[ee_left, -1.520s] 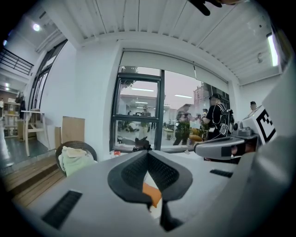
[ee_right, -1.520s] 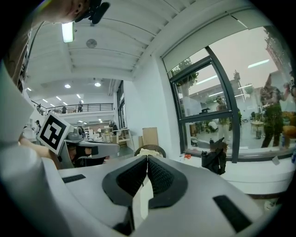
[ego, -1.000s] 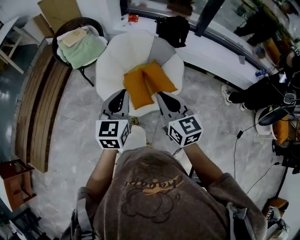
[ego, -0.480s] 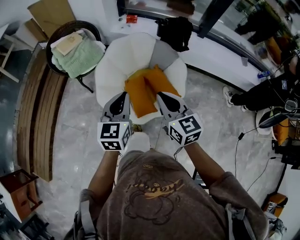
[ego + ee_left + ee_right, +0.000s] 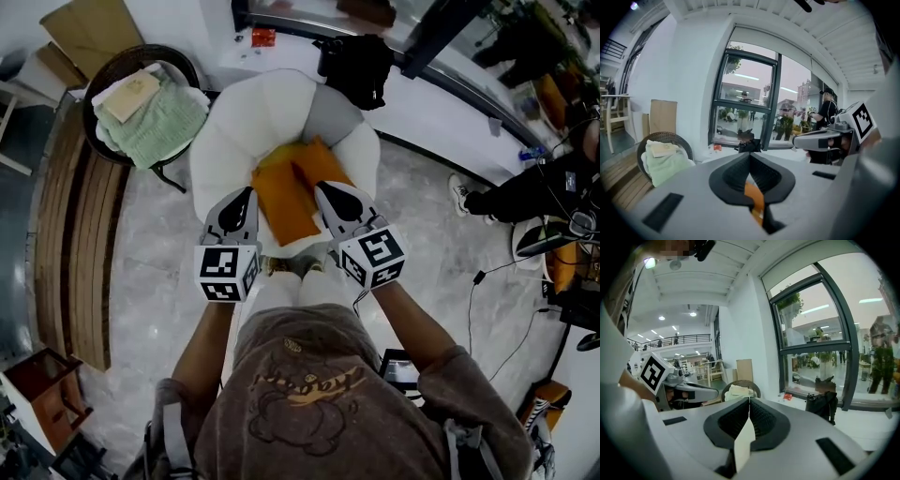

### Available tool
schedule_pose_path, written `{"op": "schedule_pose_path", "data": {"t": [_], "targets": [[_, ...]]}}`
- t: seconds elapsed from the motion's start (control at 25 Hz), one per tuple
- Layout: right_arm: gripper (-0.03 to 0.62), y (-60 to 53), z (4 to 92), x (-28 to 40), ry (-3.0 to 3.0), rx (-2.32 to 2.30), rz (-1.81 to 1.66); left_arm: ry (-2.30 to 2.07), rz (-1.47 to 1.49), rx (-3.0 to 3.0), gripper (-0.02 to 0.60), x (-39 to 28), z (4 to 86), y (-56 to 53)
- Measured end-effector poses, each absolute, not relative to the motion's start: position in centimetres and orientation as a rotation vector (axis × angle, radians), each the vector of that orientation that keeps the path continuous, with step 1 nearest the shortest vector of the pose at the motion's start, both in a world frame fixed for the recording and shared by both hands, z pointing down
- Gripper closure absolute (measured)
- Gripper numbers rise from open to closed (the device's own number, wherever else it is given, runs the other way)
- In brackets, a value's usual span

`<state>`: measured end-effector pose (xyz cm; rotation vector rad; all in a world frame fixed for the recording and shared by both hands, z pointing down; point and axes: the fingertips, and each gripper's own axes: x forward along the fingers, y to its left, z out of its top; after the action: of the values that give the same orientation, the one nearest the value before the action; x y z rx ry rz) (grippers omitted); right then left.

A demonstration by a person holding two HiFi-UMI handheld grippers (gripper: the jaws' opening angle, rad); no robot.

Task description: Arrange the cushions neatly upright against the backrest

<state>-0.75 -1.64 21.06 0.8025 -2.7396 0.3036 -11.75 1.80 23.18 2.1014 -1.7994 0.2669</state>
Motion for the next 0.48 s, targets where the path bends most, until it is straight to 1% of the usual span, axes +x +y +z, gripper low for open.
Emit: {"op": "schedule_pose_path", "data": {"t": [0.48], "targets": [[0.574, -6.5, 23.4, -2.5, -2.728, 0.760, 0.338, -1.797, 0.279, 2.061, 0.577, -12.5, 25.5, -3.3]]}}
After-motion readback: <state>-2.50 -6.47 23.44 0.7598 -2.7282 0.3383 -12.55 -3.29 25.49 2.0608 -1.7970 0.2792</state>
